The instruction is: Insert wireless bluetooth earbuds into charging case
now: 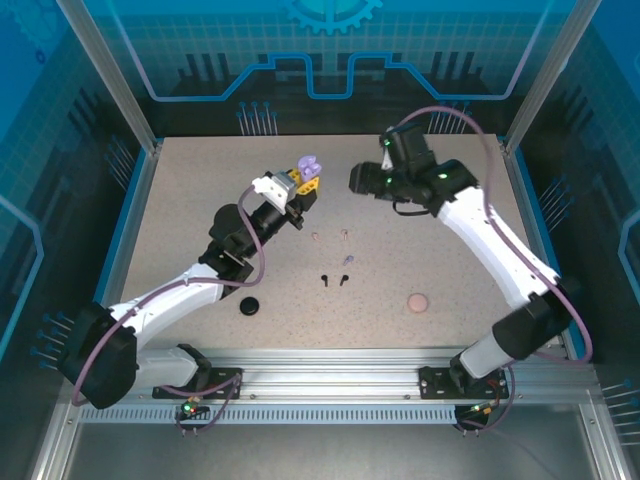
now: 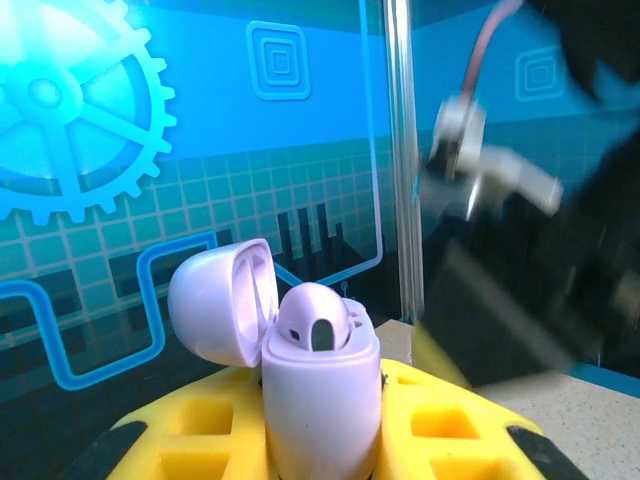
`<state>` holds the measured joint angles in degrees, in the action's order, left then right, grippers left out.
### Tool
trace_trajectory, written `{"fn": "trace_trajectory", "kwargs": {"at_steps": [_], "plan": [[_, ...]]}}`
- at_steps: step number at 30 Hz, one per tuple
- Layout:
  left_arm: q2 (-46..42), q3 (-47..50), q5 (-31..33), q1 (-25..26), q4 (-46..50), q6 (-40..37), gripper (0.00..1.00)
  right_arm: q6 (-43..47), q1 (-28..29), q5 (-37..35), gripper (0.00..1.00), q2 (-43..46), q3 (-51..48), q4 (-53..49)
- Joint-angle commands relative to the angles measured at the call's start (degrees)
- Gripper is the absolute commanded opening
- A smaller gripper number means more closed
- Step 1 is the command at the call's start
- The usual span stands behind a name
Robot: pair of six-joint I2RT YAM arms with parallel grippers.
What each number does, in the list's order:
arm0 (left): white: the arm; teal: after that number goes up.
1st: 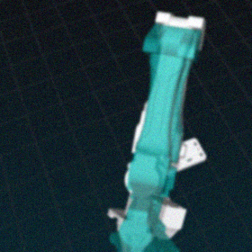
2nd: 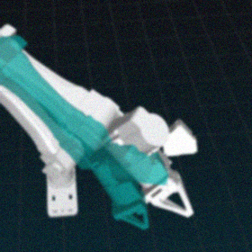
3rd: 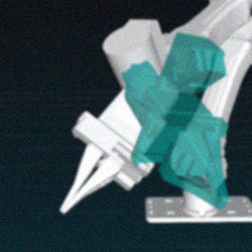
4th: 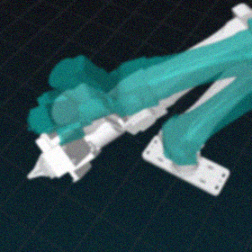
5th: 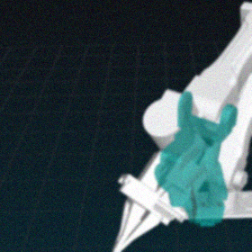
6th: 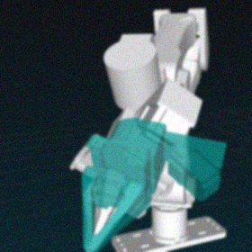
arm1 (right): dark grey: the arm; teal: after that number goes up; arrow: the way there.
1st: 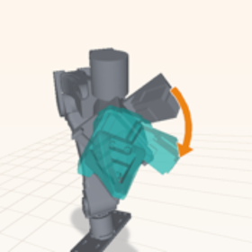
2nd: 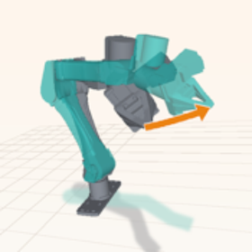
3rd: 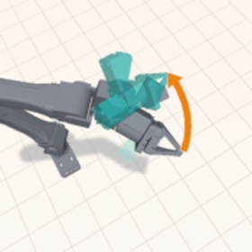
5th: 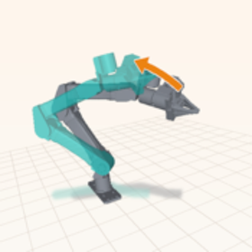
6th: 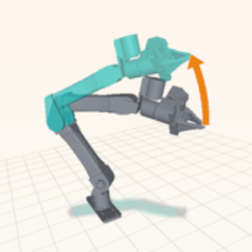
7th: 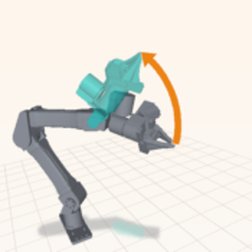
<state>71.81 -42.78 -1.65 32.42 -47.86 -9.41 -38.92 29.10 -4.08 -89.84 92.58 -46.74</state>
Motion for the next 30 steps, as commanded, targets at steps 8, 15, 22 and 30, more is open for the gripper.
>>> {"fn": "trace_trajectory", "kwargs": {"at_steps": [8,15,22,30], "plan": [[-4.3,3.2,3.7,0.3,-3.3,-0.1,0.0,-16.3,3.6,-2.4,0.56,-16.6,-3.5,-5.8],[-5.9,4.6,3.9,0.3,-3.9,0.2,0.0,-24.8,5.3,-0.6,0.52,-25.1,-2.3,-6.4],[-6.7,5.3,4.0,0.3,-4.0,0.2,0.0,-28.5,6.6,-0.7,0.45,-29.5,-0.1,-6.9],[-6.4,5.8,3.9,0.2,-4.7,0.2,0.0,-29.4,7.0,-0.9,0.43,-31.3,0.7,-7.6]]}}
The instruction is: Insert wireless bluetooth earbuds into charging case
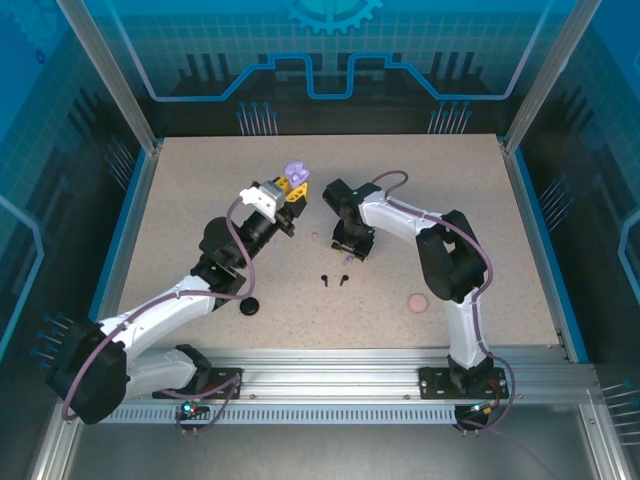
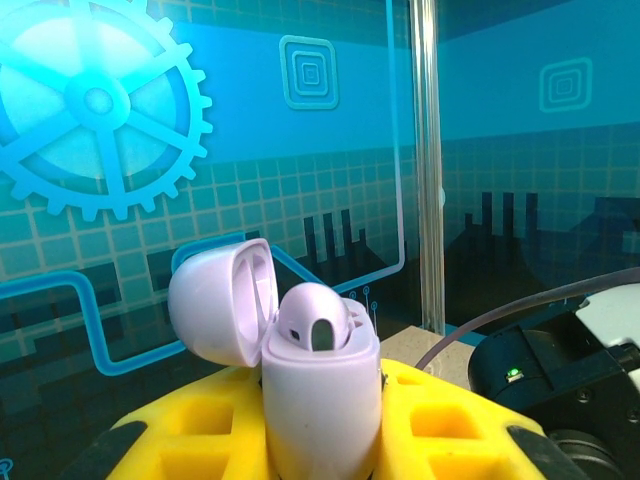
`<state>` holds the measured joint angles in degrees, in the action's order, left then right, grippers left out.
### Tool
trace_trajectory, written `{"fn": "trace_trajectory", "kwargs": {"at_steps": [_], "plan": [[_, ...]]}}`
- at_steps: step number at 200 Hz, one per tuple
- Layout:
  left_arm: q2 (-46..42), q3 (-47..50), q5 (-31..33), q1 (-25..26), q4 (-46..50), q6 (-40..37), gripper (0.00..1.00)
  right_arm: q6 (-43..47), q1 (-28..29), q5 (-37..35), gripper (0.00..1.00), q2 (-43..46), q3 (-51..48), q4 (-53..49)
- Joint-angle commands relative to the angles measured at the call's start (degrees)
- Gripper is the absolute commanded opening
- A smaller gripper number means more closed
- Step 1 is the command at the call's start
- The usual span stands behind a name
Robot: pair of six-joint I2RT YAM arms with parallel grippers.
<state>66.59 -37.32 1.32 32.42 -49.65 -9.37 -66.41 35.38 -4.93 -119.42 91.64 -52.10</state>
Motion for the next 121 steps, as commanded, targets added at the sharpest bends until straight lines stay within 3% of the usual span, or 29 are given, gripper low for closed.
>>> {"fn": "trace_trajectory", "kwargs": {"at_steps": [1,121], "plan": [[-1.2,0.3,0.9,0.2,-3.1,0.2,0.0,-2.0,0.8,0.0,0.43,-2.0,1.5,-2.2],[-0.3,0.3,0.3,0.2,-3.5,0.4,0.0,-2.2,0.6,0.1,0.33,-5.0,1.7,-1.3]]}}
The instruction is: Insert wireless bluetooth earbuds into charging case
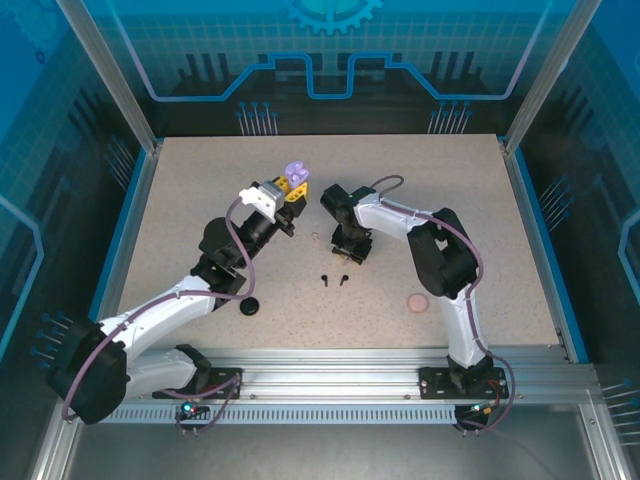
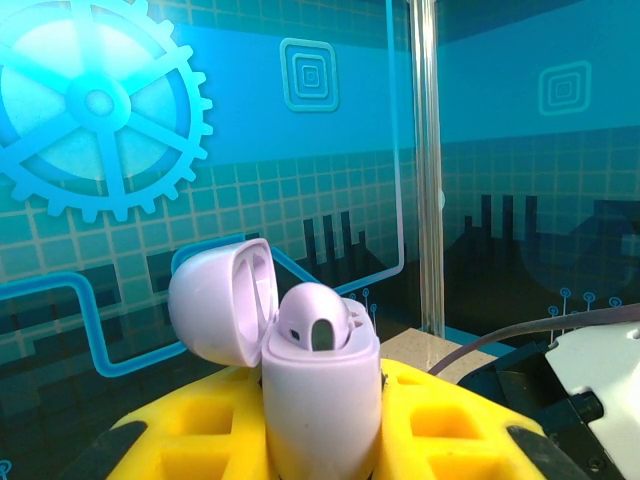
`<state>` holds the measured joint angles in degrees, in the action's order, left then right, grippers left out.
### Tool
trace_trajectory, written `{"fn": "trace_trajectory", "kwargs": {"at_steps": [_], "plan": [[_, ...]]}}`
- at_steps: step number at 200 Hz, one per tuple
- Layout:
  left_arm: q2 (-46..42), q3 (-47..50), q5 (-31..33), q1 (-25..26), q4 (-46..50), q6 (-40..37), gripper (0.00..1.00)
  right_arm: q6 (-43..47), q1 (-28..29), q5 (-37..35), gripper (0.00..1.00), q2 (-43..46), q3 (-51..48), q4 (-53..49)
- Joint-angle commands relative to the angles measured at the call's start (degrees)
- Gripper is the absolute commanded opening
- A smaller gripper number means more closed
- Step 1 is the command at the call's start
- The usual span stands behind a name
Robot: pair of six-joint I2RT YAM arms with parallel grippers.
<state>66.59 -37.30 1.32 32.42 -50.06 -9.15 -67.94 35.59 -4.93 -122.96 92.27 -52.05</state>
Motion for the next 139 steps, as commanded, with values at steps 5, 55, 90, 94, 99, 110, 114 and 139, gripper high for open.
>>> {"fn": "trace_trajectory", "kwargs": {"at_steps": [5,55,90,94,99,110,114,139], "plan": [[-0.3,0.3,0.3,0.3,-3.0,0.3,0.0,-0.5,0.3,0.1,0.33,-1.6,1.0,-1.3],[0.1,0.0,0.3,0.2,-3.3,0.6,0.0,0.4,0.4,-0.1,0.25,-1.6,0.7,-1.3],[0.5,-0.1,0.0,0.2,-3.3,1.1,0.0,1.6,0.4,-0.5,0.2,-1.3,0.3,-1.1],[0.5,-0.2,0.0,0.3,-3.4,1.1,0.0,1.7,0.4,-0.5,0.19,-1.3,0.2,-1.0],[0.6,-0.2,0.0,0.2,-3.3,1.1,0.0,1.9,0.4,-0.5,0.19,-1.2,0.2,-1.0],[0.6,-0.2,0.0,0.2,-3.4,1.2,0.0,2.3,0.4,-0.6,0.19,-1.0,0.0,-0.8],[0.6,-0.2,0.0,0.2,-3.4,1.1,0.0,2.6,0.4,-0.6,0.18,-0.9,-0.1,-0.7],[0.6,-0.2,0.0,0.2,-3.4,1.3,0.0,4.1,0.6,-0.9,0.16,-0.1,-0.1,-0.1]]}}
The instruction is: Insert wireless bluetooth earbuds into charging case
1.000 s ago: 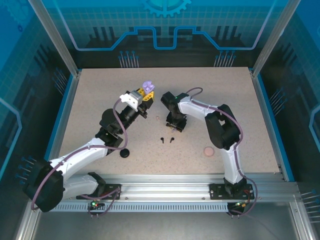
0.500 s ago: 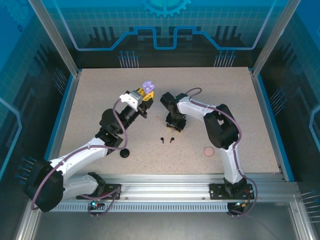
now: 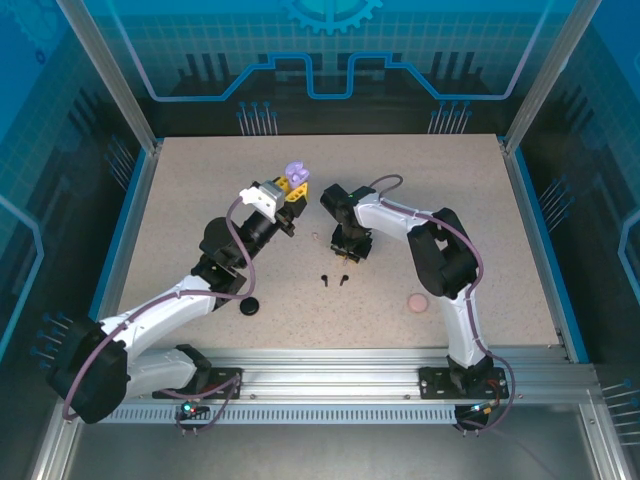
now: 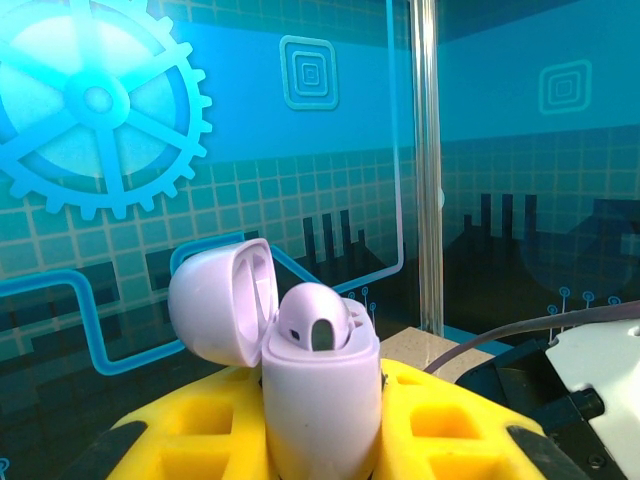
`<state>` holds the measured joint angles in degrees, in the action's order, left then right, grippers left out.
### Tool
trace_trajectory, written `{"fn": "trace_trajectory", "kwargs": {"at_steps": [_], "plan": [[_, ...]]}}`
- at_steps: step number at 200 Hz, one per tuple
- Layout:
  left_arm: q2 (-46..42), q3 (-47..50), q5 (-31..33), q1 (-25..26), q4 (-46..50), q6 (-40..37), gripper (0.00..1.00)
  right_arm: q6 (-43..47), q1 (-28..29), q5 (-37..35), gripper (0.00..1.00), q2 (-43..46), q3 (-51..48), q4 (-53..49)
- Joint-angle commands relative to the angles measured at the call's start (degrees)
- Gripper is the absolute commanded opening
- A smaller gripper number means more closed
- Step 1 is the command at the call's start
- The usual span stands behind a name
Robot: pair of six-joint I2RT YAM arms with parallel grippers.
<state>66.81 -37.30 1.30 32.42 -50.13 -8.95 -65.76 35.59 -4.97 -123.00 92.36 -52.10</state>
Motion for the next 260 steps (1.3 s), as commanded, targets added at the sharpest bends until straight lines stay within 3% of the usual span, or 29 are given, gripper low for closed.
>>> {"fn": "trace_trajectory", "kwargs": {"at_steps": [1,121,177,260], "plan": [[0.4,-0.2,0.0,0.2,-3.3,1.1,0.0,2.0,0.6,-0.9,0.16,0.0,-0.2,0.0],[-0.9,-1.3,-2.0,0.2,-1.1,1.4,0.0,12.7,1.3,-8.2,0.16,18.7,-3.2,5.7],[-1.3,-2.2,-4.5,0.2,0.8,0.7,0.0,21.2,-0.5,-8.7,0.16,27.9,4.2,5.3],[0.8,-4.3,-6.6,0.3,1.1,0.9,0.0,28.8,-3.6,-3.9,0.17,35.9,13.7,9.1]]}}
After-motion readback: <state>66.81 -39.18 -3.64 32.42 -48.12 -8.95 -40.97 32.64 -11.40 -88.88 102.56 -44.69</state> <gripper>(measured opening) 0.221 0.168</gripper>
